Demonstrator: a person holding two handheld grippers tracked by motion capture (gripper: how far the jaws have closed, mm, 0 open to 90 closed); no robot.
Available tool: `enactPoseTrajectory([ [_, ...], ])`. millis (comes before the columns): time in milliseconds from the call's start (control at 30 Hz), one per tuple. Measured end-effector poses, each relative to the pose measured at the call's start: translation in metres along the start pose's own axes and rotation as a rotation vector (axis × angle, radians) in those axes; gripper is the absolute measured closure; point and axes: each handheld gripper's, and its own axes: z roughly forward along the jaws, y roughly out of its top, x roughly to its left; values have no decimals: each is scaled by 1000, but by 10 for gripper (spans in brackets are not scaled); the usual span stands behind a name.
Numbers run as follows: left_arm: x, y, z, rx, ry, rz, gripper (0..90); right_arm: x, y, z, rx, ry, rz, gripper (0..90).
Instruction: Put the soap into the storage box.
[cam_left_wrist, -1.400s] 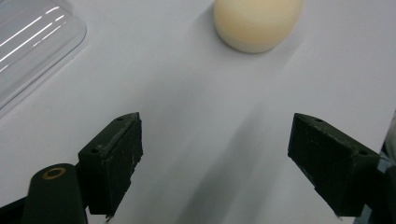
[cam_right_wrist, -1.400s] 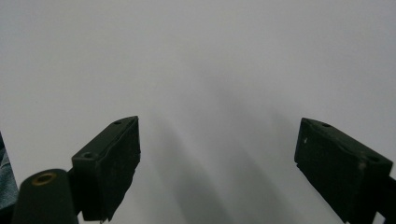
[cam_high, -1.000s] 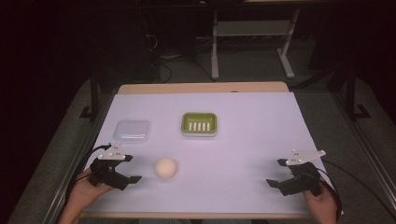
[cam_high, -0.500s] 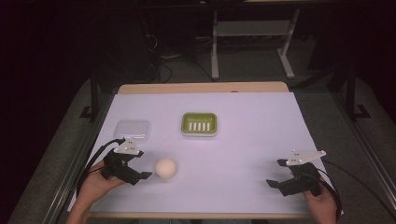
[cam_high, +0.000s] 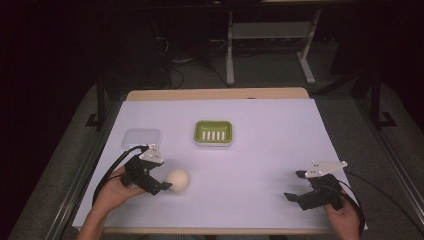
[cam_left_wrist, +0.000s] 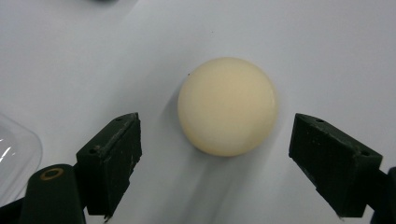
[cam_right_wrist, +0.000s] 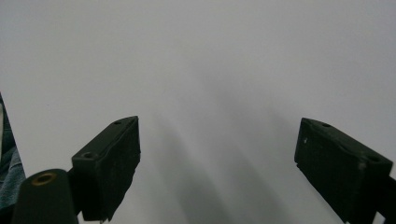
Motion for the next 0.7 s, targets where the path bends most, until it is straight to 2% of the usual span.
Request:
enactPoseTrajectory([
  [133,-1,3,5,9,-12,-7,166,1,0,1,0,4,3,136],
  [267,-1,9,13,34,-18,14,166,2,1,2,4,7,-4,136],
  [367,-2,10,16,42,-26,13,165,2,1,2,3,7,-4,136],
  [500,-2,12,24,77,-34,16,165,2,1,2,3,9,-2,136],
  [633,-3,11,28,80,-46,22,166,2,1,3,6,10,-4,136],
  [700,-4,11,31,79,-49,10,166,2,2,4,6,12,-7,136],
])
